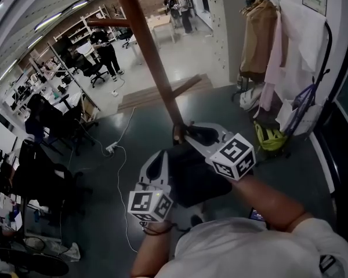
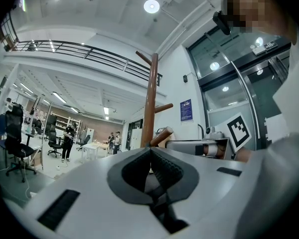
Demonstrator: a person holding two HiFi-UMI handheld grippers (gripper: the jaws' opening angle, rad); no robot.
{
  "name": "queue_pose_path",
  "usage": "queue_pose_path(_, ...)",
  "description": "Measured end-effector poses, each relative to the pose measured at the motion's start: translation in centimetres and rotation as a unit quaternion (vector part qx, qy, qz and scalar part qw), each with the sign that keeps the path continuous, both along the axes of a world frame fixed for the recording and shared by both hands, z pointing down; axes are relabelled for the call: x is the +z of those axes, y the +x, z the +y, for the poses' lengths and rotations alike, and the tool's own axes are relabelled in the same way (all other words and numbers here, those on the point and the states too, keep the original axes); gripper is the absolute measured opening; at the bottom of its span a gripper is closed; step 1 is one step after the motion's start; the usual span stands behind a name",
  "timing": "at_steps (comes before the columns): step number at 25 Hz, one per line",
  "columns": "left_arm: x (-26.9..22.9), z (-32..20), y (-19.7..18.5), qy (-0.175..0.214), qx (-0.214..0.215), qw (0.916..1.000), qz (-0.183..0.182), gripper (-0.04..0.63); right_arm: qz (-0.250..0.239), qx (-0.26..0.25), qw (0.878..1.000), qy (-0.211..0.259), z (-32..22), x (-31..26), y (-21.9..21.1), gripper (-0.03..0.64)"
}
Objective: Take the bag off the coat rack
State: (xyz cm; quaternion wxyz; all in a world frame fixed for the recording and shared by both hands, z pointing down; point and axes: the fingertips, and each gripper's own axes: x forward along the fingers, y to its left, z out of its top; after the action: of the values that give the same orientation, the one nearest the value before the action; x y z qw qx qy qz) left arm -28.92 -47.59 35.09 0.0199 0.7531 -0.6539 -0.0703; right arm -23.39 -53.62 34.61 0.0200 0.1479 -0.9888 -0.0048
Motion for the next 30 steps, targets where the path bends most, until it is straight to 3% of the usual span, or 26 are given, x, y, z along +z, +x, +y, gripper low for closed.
queue_pose_path(20,0.3,-3.5,-2.1,-0.014,0.025,0.9996,0.001,0.007,0.066,0.031,0.997,-0.010,-4.2,2.6,-3.2,0.075)
queue_pose_path(30,0.4,-4.1,-2.6,-0.012,0.041,0.9991,0.004,0.008,0.046,0.057,0.997,0.017,-4.5,2.2,-3.1,0.029)
